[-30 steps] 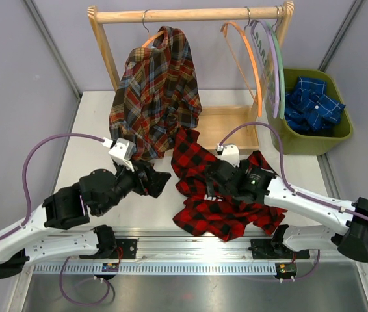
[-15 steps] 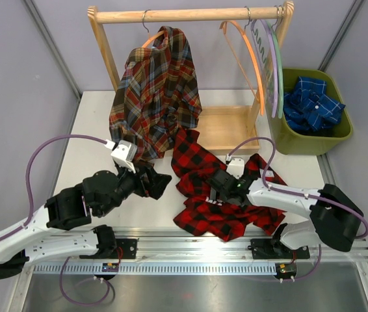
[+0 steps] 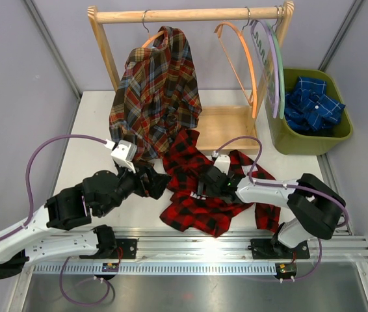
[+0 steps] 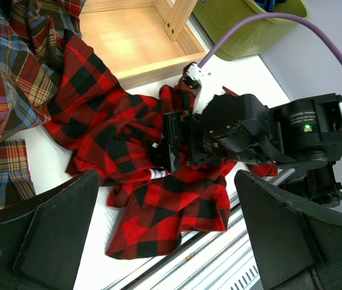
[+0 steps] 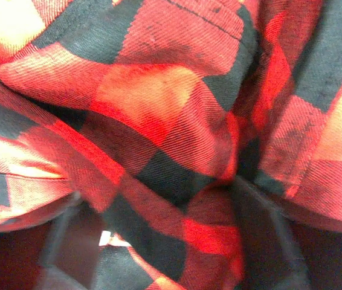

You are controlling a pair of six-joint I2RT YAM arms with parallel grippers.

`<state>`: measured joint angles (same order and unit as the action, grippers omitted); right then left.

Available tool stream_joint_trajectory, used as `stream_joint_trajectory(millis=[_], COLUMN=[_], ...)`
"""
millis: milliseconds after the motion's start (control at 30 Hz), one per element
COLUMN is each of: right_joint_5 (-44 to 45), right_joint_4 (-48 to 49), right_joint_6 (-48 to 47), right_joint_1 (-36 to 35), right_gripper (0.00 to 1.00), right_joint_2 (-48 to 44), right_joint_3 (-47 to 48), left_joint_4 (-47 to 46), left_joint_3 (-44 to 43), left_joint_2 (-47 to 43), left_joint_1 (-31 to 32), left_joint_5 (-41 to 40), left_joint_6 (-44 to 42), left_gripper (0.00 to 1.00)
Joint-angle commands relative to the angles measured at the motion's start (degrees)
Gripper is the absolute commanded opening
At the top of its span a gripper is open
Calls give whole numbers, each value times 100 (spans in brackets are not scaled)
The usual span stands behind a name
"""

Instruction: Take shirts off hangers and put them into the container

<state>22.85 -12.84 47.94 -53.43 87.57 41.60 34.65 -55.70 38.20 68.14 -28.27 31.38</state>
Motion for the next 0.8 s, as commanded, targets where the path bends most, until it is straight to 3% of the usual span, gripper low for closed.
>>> stream_joint_trajectory(millis=[0,33,67,133,167,233,400,600,767], right_joint_5=[-818,-765,-695,-642,-572,-475,156,2204,3205], right_joint_4=[54,-25,-147,-253,-376,-517,-1017,-3529,-5611], right_joint_6=[259,294,329,400,444,593,1198,3105,4186], right_joint_1=[-18,-36,-36,-88,-132,-203,-396,-835,-880], right_gripper=[77,69,50,29,12,0,0,0,0], right_joint_2=[778,997,1095,1340,1394,1412,702,-1992,-3332], right_joint_3=[-136,-100,-65,14,40,58,-82,40,356], left_joint_4=[-134,-126,-117,-82,-73,-46,-3,6,102], left_joint_3=[-20,-11,-11,-11,-2,7,7,-28,-98], left_joint_2=[4,4,-22,-40,-66,-102,-146,-128,-76], left_joint_1=[15,24,15,15,15,15,15,15,15], left_joint_5=[-38,-47,-64,-64,-82,-99,-126,-100,-82], left_joint_6=[35,35,44,61,62,79,88,70,70], left_gripper=[98,98,98,98,98,98,98,98,98])
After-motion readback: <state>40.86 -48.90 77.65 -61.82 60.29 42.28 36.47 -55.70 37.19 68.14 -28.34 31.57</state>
